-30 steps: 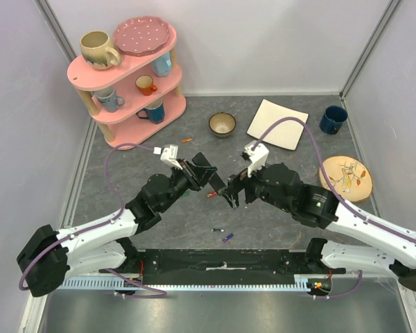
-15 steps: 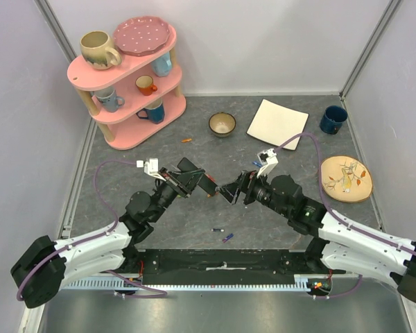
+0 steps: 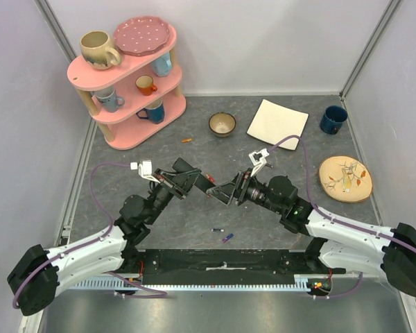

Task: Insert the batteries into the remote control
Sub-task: Adjust the remote control, then remove the battery cover from the remote control.

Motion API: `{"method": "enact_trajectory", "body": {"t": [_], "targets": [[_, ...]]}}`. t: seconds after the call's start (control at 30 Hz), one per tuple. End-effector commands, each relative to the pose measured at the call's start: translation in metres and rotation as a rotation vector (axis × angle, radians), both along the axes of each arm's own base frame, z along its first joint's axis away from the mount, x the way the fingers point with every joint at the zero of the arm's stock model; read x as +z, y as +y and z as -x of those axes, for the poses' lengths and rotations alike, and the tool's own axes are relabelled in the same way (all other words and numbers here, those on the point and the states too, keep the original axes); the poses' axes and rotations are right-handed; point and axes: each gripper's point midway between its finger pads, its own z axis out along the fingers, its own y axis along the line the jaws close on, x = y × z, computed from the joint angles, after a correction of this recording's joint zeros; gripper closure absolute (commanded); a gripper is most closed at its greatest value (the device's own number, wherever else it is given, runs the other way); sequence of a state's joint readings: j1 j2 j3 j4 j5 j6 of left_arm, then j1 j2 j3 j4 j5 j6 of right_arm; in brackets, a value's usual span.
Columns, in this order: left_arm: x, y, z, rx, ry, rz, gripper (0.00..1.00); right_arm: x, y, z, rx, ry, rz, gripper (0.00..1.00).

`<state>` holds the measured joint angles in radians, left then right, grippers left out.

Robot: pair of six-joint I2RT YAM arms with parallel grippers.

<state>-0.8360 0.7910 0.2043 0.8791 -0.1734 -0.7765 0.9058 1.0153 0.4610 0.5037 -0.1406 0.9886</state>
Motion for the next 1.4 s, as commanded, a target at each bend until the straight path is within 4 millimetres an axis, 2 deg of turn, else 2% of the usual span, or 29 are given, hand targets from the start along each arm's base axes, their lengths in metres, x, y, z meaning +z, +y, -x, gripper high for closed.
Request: {"method": "enact_trajectory", "body": {"t": [0.0,0.23,0.4,0.6,1.07,1.37], "targets": [[0.006,-0.001,-0.002,0.001,-0.003,0.019,0.98,0.021,0.008,0.000,0.030,-0.041,-0.078,0.09],[0.002,-0.003,-0.006,0.008,0.012,0.002,0.98,0.019,0.010,-0.009,-0.008,-0.017,-0.097,0.13],[0.003,-0.003,-0.006,0.009,0.013,0.005,0.98,0.008,0.011,-0.013,-0.028,0.025,-0.087,0.18],[0.004,-0.004,-0.006,0.003,0.013,0.015,0.98,0.003,0.014,-0.016,-0.038,0.048,-0.094,0.23],[0.007,-0.002,-0.004,0.003,-0.002,0.038,0.98,-0.012,0.012,-0.019,-0.067,0.110,-0.109,0.24],[0.005,-0.003,-0.003,-0.004,-0.001,0.042,0.98,-0.009,0.016,-0.021,-0.064,0.123,-0.142,0.26]]}}
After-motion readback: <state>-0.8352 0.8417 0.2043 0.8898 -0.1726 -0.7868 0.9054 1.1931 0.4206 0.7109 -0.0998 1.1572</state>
